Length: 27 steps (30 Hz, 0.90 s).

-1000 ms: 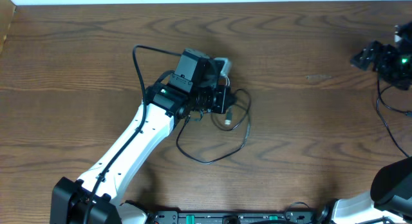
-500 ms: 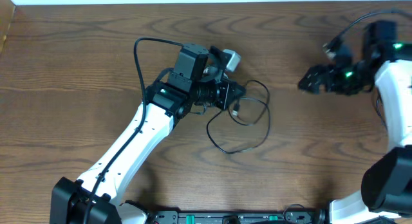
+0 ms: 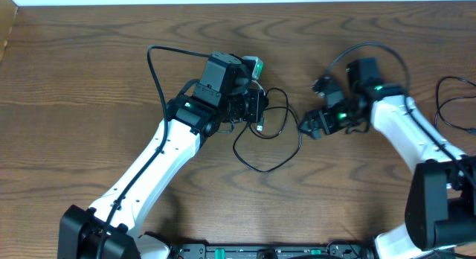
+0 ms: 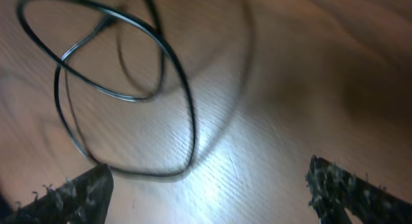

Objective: Untangle cables
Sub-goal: 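Reach the right gripper toward the left gripper's cable bundle, then grasp a black cable from the bundle with the right gripper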

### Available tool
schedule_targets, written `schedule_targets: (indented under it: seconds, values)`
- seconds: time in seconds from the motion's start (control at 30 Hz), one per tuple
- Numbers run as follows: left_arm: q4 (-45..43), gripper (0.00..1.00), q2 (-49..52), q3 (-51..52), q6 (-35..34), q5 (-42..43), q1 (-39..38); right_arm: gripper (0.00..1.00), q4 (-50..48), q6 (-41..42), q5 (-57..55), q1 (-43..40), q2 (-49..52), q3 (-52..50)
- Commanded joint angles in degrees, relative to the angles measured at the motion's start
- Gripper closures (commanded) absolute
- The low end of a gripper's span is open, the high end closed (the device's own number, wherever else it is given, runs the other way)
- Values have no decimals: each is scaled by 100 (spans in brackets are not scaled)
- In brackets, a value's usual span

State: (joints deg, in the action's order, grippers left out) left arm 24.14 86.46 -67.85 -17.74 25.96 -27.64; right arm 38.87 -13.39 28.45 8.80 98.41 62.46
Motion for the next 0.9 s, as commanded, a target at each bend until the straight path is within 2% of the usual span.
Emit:
schedule_targets:
  seconds: [0.0,0.1,0.2,0.33,0.57,0.7,0.87]
  values:
    - [118,92,2,4,-61,-92,17,9,-699,-55,61,339,-66,-398]
    - [179,93,2,4,-61,-92,17,16,-1469,31,-4,525,-66,-708]
    - [221,92,2,4,-61,-92,17,16,-2312,387,-308,664,-66,-1064]
    - [216,93,2,4,-61,-92,17,19,-2903,634,-369,728,-66,-1333]
    - [219,93,2,4,-61,-92,17,27,-3217,866,-367,861,-66,-1576]
    - [219,92,2,4,-61,-92,17,39,-3241,866,-367,977,-63,-1650]
    - [260,92,2,4,-61,-94,17,44,-3143,868,-369,1110,-63,-1652]
